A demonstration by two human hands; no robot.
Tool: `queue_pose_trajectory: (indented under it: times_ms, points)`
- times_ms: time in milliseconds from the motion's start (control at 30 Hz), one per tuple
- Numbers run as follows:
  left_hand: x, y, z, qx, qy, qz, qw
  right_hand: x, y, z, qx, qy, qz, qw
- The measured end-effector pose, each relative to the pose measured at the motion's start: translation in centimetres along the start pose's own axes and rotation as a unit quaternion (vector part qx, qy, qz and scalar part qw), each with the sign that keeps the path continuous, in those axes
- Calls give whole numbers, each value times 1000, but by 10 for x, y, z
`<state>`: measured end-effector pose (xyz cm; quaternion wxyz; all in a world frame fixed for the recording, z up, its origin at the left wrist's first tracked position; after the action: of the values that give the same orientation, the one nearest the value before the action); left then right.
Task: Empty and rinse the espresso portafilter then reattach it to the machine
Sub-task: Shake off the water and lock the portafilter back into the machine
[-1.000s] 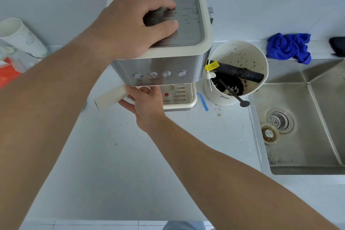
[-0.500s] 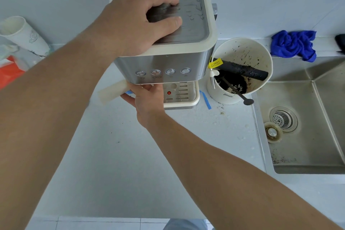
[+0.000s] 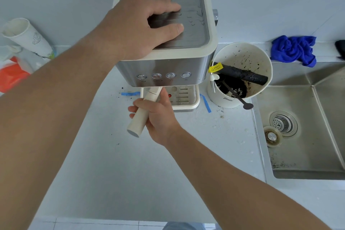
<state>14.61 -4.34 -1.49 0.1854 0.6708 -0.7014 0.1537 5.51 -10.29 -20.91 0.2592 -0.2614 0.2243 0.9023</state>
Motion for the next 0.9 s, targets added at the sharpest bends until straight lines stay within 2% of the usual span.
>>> queue_pose_trajectory:
  times_ms: [233, 333, 667, 900]
  points:
    - [-4, 2, 0, -16, 1, 1, 1000, -6, 6, -3, 46, 147, 73, 985]
    - [-3, 3, 1, -21, -4, 15, 1000, -13, 12, -10, 28, 184, 106, 977]
    - [-5, 1, 3, -32, -11, 31, 999, -26, 24, -20, -28, 223, 186, 956]
    - [-7, 2, 1, -29, 1, 20, 999, -24, 27, -19, -23, 200, 197, 960]
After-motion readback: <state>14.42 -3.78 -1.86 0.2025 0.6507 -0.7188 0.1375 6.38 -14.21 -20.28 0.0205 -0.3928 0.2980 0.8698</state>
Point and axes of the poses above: each hand's wrist, its own y-axis away from the middle knuckle, its own z-axis out of the palm, x = y × z, the point moved 8 cm from there along -y, towards the middle knuckle, and after that the axes turned 13 degrees about -x, right-handed, at the moved point
